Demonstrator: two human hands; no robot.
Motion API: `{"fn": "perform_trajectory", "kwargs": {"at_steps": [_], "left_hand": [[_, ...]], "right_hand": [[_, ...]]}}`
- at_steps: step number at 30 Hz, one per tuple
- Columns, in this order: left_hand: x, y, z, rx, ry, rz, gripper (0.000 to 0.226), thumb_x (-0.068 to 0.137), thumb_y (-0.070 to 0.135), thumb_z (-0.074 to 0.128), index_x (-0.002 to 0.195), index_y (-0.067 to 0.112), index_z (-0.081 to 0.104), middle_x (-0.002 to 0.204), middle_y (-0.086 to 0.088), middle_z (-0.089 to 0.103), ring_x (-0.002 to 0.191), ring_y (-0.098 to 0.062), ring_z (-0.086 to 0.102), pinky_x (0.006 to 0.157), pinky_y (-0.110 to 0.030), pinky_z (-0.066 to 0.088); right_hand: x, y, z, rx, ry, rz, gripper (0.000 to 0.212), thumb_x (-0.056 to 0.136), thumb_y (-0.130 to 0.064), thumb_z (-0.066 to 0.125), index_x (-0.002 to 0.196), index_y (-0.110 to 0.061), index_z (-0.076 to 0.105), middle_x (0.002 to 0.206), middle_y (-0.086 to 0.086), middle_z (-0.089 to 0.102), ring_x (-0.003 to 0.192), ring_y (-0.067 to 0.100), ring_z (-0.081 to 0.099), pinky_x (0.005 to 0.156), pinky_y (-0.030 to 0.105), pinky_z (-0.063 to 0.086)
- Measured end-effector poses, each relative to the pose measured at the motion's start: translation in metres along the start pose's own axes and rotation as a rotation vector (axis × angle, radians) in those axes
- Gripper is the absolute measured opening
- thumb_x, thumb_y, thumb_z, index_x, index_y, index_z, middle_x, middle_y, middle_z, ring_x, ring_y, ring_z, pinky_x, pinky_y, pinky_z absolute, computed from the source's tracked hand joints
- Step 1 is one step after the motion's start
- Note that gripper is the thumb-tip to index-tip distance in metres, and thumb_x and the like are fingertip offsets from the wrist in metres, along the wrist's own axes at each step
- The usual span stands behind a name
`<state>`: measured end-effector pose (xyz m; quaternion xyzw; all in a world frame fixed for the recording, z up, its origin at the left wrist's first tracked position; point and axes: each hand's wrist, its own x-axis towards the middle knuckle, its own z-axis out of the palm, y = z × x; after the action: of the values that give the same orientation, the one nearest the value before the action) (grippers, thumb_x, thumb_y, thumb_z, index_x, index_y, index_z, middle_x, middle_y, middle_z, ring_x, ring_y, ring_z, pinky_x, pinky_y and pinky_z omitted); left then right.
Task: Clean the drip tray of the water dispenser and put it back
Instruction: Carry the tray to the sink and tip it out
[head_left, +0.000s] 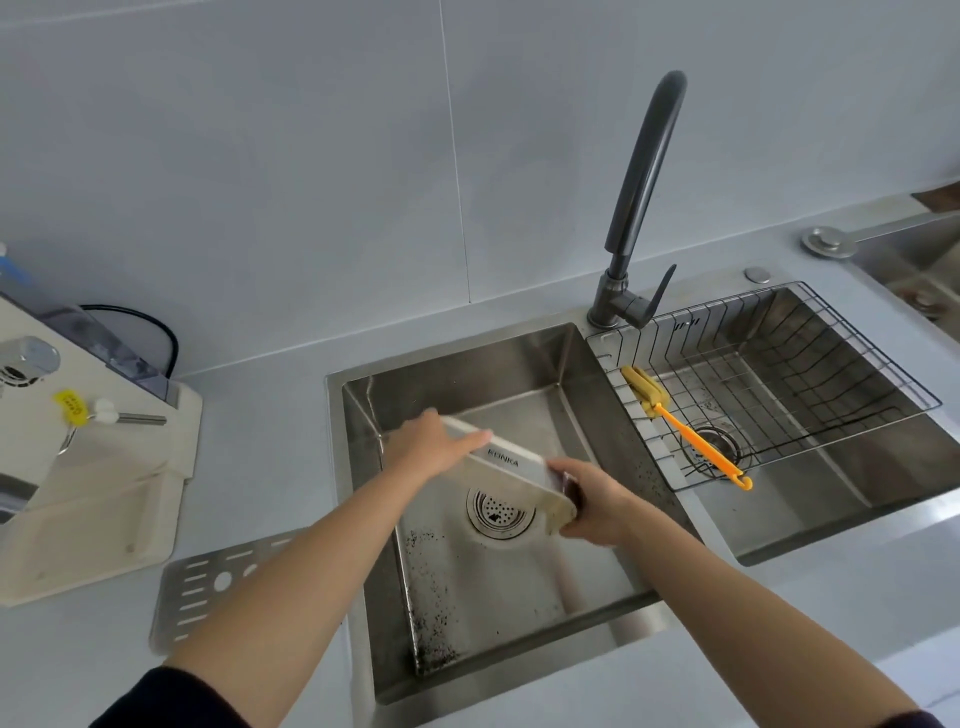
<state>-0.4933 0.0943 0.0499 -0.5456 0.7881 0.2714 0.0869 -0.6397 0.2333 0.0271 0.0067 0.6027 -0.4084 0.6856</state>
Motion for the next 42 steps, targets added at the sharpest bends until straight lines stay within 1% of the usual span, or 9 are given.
{"fn": "perform_trajectory", "kwargs": {"at_steps": [2, 5, 7, 11, 18, 22, 31, 35, 42], "left_hand": [[-0.006, -0.008, 0.012, -0.021, -0.069, -0.02, 0.081, 0.07, 0.072, 0.051, 0.117, 0.006, 0.053, 0.1, -0.009, 0.066, 0.089, -0.025, 0.065, 0.078, -0.035, 0.055], [-0.012, -0.007, 0.015, -0.071, 0.144, 0.065, 0.09, 0.07, 0.073, 0.049, 0.13, 0.006, 0.041, 0.093, -0.006, 0.065, 0.085, -0.023, 0.065, 0.064, -0.03, 0.053], [-0.015, -0.006, 0.015, -0.086, 0.213, 0.073, 0.094, 0.069, 0.074, 0.049, 0.133, 0.007, 0.037, 0.107, -0.008, 0.065, 0.098, -0.027, 0.063, 0.076, -0.035, 0.052], [-0.017, -0.015, 0.019, -0.075, 0.011, -0.024, 0.08, 0.068, 0.075, 0.05, 0.113, 0.009, 0.051, 0.105, -0.006, 0.064, 0.098, -0.025, 0.061, 0.079, -0.034, 0.052], [-0.022, -0.013, 0.004, -0.19, 0.14, 0.044, 0.097, 0.071, 0.068, 0.054, 0.14, 0.007, 0.025, 0.14, -0.01, 0.046, 0.126, -0.029, 0.045, 0.095, -0.039, 0.043], [-0.031, -0.014, -0.003, -0.295, 0.26, 0.157, 0.099, 0.07, 0.062, 0.06, 0.143, 0.009, 0.019, 0.147, -0.009, 0.036, 0.132, -0.027, 0.038, 0.102, -0.039, 0.037], [-0.047, -0.034, 0.004, -0.513, 0.472, 0.334, 0.103, 0.061, 0.043, 0.078, 0.142, 0.008, 0.023, 0.139, -0.007, 0.045, 0.122, -0.016, 0.044, 0.087, -0.018, 0.035], [-0.049, -0.041, 0.004, -0.729, 0.396, 0.316, 0.11, 0.061, 0.034, 0.08, 0.145, 0.013, 0.011, 0.128, 0.016, 0.036, 0.116, 0.0, 0.032, 0.086, 0.0, 0.032], [-0.045, -0.034, -0.008, -1.213, 0.11, -0.005, 0.09, 0.074, 0.058, 0.051, 0.145, 0.016, 0.015, 0.147, -0.01, 0.035, 0.134, -0.027, 0.034, 0.111, -0.052, 0.026]], "right_hand": [[-0.003, 0.006, -0.002, -0.028, 0.002, 0.06, 0.026, 0.091, -0.03, 0.048, 0.082, -0.006, 0.054, 0.059, 0.009, 0.063, 0.052, 0.017, 0.061, 0.042, 0.022, 0.048], [-0.002, 0.005, -0.003, -0.005, 0.11, -0.12, 0.021, 0.089, -0.027, 0.051, 0.079, -0.009, 0.054, 0.066, 0.006, 0.054, 0.059, 0.015, 0.053, 0.052, 0.023, 0.042], [0.001, 0.006, -0.003, 0.01, 0.142, -0.171, 0.019, 0.088, -0.026, 0.052, 0.079, -0.01, 0.055, 0.069, 0.005, 0.051, 0.062, 0.015, 0.049, 0.056, 0.022, 0.038], [-0.006, 0.011, 0.002, -0.07, 0.117, -0.008, 0.028, 0.089, -0.03, 0.051, 0.07, -0.01, 0.052, 0.049, 0.004, 0.055, 0.048, 0.013, 0.051, 0.043, 0.021, 0.042], [-0.004, -0.002, 0.007, 0.017, 0.149, -0.187, 0.029, 0.088, -0.03, 0.053, 0.106, -0.007, 0.054, 0.085, 0.01, 0.052, 0.077, 0.019, 0.05, 0.078, 0.03, 0.039], [-0.008, -0.013, 0.009, 0.237, 0.174, -0.274, 0.045, 0.091, -0.029, 0.053, 0.126, -0.002, 0.047, 0.124, 0.02, 0.054, 0.116, 0.031, 0.053, 0.109, 0.04, 0.036], [-0.015, -0.015, 0.027, 0.151, 0.265, -0.318, 0.038, 0.093, -0.015, 0.049, 0.125, 0.004, 0.046, 0.123, 0.022, 0.057, 0.112, 0.035, 0.057, 0.101, 0.046, 0.045], [-0.015, -0.013, 0.033, 0.047, 0.279, -0.437, 0.036, 0.095, -0.011, 0.044, 0.129, 0.0, 0.044, 0.123, 0.021, 0.058, 0.104, 0.033, 0.057, 0.095, 0.046, 0.048], [-0.023, -0.019, 0.029, -0.1, 0.249, -0.638, 0.036, 0.093, -0.011, 0.046, 0.129, -0.01, 0.045, 0.121, 0.014, 0.059, 0.108, 0.03, 0.059, 0.084, 0.04, 0.053]]}}
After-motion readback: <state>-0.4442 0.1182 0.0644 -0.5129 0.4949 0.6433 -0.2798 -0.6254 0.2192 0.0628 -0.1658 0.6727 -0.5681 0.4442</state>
